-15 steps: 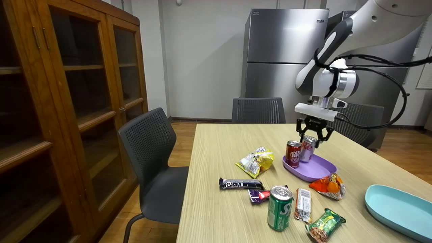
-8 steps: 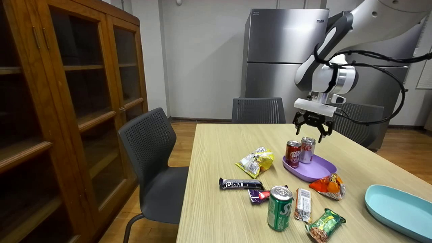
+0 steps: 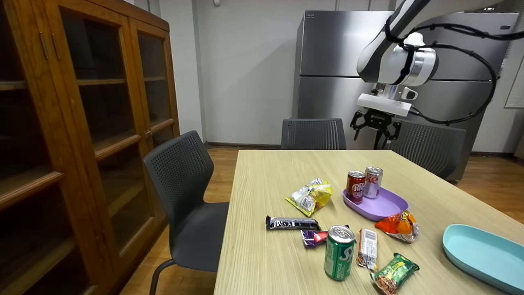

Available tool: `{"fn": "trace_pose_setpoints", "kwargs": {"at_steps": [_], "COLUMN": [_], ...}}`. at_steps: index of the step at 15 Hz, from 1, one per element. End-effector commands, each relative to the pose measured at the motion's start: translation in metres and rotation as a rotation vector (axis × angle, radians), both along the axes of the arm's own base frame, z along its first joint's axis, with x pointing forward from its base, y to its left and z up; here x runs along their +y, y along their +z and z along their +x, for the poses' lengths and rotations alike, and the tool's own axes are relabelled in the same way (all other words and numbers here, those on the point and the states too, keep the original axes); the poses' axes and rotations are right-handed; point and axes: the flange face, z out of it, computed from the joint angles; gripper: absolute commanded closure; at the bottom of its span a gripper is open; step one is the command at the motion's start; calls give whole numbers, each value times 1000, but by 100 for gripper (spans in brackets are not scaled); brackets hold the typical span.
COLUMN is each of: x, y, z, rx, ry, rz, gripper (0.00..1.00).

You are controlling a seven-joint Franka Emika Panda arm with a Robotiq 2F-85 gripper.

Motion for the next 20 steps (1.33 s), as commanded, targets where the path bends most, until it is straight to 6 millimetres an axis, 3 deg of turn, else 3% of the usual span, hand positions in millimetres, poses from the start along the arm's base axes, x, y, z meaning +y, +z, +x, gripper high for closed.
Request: {"fn": "trace_pose_setpoints", "kwargs": {"at_steps": [1,6,14,16,17,20], "x": [26,73,135,130,136,130], "y": [33,50,45,31,33,26], "z": [-32,-75,-151,-149,-141,-144], "rx": [0,8,90,142,102,123], "ry": [141,390,795,731,749,741], "rz": [1,4,41,13,34,26], "gripper": [0,0,0,0,0,0]}}
